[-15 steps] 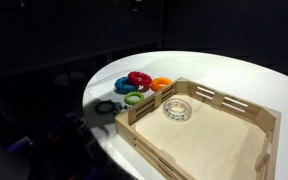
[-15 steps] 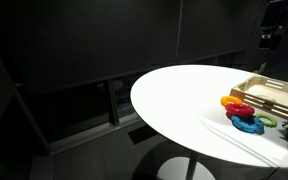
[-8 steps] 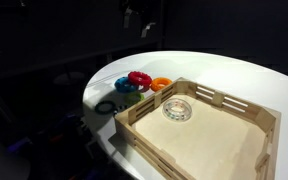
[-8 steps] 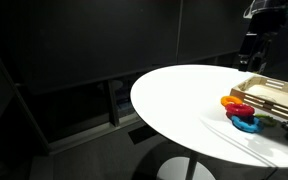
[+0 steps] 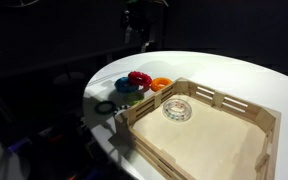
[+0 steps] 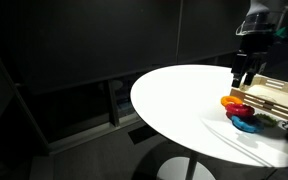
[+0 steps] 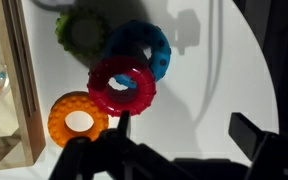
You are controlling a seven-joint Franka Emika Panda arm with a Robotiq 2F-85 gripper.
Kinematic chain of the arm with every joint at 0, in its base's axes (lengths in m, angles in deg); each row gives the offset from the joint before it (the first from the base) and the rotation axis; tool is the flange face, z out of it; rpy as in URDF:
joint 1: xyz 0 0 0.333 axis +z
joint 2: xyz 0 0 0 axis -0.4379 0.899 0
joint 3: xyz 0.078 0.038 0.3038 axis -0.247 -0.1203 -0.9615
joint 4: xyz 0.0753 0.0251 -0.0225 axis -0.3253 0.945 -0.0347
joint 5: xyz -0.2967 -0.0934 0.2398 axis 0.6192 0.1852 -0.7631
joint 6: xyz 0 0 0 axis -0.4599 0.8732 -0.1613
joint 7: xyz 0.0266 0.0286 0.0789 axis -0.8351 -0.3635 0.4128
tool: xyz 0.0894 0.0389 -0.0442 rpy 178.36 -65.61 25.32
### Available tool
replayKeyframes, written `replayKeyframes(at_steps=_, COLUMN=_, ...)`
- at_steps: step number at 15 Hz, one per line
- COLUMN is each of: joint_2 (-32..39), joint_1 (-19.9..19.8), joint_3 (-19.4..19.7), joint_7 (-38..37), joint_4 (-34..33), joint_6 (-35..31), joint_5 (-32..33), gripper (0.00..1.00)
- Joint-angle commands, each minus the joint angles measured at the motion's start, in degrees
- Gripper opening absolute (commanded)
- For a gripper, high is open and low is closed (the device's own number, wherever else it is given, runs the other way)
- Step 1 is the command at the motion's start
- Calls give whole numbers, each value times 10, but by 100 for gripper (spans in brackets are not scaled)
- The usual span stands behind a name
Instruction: Put the red ring onto the tray
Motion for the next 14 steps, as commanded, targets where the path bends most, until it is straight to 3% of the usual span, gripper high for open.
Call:
replayKeyframes(at_steps=1, joint_2=0, joint_1=-9, joint_3=-9, joint_7=0, joint_4=-1, joint_6=1, joint_5=0, gripper=100)
replayKeyframes(at_steps=14, joint_2=88, joint_1=-8, joint_3=-21, joint_7=-9, joint_4=-6, joint_6=-61, joint_5=8, gripper=100)
